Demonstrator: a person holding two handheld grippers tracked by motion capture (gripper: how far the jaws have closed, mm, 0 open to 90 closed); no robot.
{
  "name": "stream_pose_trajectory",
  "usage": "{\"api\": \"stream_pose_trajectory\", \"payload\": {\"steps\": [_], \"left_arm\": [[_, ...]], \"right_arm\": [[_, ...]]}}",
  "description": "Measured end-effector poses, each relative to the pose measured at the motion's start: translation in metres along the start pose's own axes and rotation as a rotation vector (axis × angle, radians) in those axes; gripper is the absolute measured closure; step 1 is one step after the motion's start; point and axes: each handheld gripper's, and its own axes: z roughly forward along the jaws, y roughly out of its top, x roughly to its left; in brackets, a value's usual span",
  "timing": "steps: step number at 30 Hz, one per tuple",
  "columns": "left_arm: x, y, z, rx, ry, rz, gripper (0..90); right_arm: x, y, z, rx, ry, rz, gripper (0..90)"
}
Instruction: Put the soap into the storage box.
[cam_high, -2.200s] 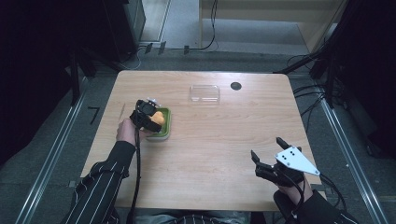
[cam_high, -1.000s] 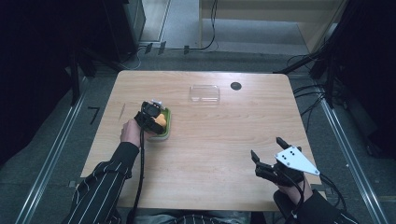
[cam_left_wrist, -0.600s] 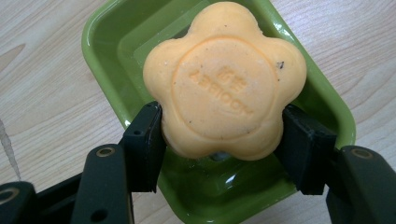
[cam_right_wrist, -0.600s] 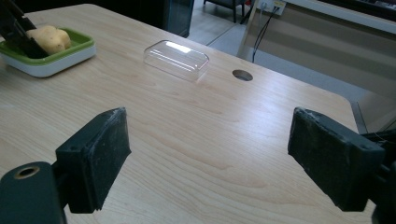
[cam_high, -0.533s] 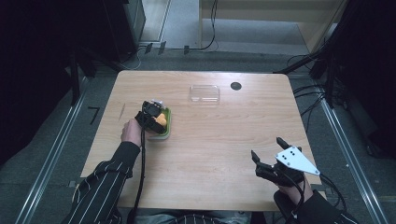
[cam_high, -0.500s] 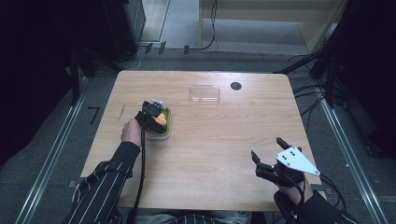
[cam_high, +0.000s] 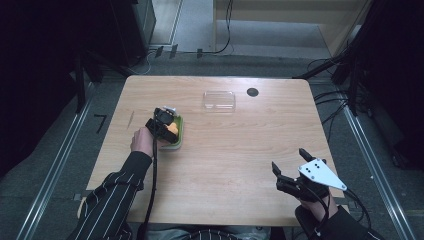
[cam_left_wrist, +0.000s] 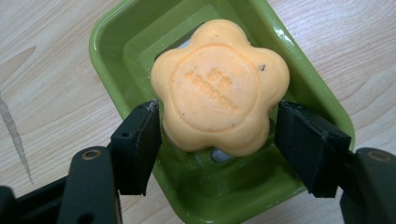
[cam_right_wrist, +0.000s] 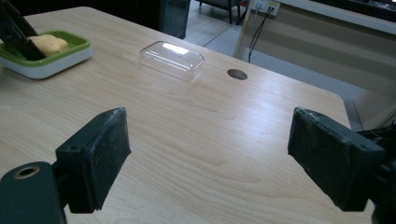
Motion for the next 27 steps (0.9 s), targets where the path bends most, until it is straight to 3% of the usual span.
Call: {"api": "stream_pose_trajectory", "payload": {"steps": [15,27], "left_arm": [[0.002,-0.005,-0.019,-0.022,-0.013,-0.022,15.1],[-0.001,-0.022,-0.035,-0.016,-0.025,-0.030,5.7]], "right_arm": [[0.002,0.001,0.000,-0.002,0.001,-0.003,13.4],[0.003,0.002,0.002,-0.003,0.003,-0.002,13.4]]}}
